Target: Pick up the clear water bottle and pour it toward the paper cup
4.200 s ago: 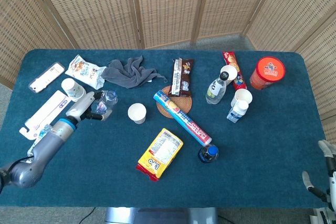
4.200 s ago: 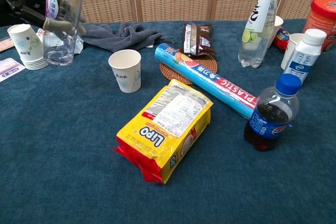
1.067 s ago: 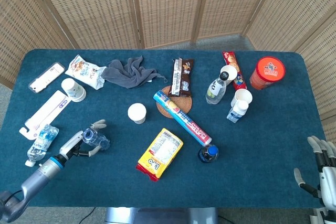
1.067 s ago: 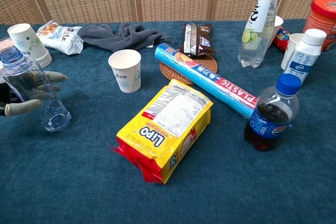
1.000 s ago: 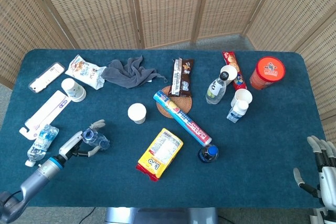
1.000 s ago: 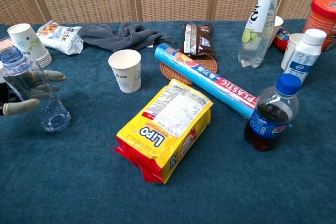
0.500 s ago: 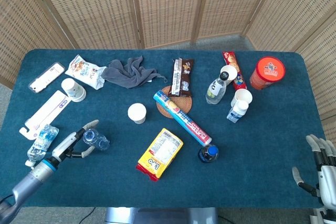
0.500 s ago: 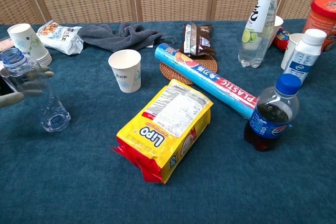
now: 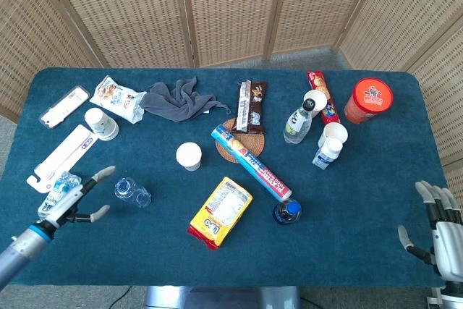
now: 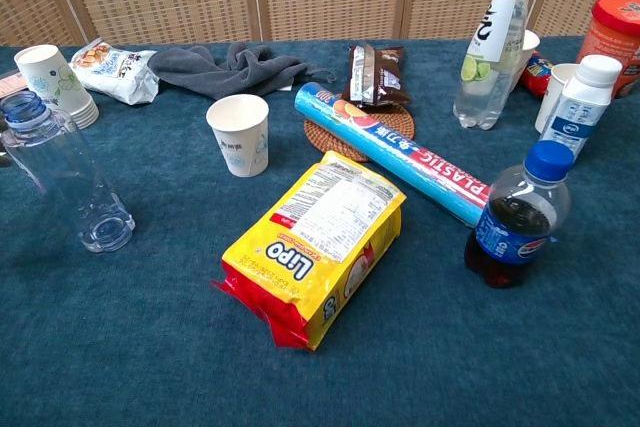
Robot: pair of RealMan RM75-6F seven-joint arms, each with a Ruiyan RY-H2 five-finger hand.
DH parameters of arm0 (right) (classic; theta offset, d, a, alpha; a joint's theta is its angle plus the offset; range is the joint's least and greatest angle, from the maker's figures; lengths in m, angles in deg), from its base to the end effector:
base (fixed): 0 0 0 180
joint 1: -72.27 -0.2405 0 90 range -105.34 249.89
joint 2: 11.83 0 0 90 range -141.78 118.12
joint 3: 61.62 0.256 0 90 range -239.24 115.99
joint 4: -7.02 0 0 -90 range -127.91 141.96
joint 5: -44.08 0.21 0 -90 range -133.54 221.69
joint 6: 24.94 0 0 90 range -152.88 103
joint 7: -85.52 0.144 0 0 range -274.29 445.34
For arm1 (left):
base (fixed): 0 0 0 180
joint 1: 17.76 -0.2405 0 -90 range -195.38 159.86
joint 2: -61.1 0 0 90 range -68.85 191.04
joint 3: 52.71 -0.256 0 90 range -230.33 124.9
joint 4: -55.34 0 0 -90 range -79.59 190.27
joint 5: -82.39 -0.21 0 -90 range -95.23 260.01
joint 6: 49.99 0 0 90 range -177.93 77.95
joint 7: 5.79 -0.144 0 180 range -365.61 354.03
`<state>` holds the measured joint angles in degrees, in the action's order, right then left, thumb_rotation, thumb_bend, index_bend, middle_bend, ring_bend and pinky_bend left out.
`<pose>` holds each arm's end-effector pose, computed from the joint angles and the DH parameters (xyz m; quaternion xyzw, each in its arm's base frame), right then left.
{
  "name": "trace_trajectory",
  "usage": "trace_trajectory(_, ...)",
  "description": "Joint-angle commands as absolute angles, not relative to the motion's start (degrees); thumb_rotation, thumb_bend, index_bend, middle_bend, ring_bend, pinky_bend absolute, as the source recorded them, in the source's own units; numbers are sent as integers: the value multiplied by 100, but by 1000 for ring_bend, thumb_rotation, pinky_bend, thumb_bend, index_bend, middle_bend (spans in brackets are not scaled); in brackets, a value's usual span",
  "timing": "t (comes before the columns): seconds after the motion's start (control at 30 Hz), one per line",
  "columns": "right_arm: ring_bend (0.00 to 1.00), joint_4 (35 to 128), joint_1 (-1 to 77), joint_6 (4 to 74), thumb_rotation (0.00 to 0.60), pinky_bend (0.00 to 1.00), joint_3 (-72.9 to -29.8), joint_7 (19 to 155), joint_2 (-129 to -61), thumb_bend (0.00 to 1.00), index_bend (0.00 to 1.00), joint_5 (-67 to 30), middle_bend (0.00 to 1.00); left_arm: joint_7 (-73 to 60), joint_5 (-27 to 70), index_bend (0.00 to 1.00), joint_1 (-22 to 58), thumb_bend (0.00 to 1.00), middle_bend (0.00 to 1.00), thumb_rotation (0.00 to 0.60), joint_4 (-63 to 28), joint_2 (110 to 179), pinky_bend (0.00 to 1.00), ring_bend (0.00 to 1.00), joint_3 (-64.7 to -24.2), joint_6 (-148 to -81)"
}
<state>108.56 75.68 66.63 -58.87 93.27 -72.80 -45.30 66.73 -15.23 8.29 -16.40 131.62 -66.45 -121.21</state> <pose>-0.2924 -0.1363 0.1749 0.5126 -0.4490 0.4608 0.5686 -0.3208 0.2370 0.0885 -0.5281 -0.6980 -0.4466 0.1856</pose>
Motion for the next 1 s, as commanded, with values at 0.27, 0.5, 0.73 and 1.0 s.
trace_trajectory(0.27,0,10925,7442,6514,600,0,-5771,8957,-7202,421,0,-4332,50,5274,-1544,12,598,457,0,489,-2795,11809,0,0,-6892,-12342)
trace_trajectory(0.5,0,10805,7314,6345,600,0,-5677,8489,-7277,422,0,-4103,50,3859,-1366,60,172,456,0,480,-3743,11147,0,0,-6837,-12808)
trace_trajectory(0.73,0,10652,7322,6411,600,0,-5644,8197,-7361,439,0,-4001,31,1767,-844,76,-545,457,0,490,-4644,10768,0,0,-6620,-13577)
trace_trajectory(1.0,0,10659,7370,6451,600,0,-5675,8059,-7358,441,0,-3941,21,107,-398,93,-1222,455,0,508,-5226,10881,4,0,-6376,-14262)
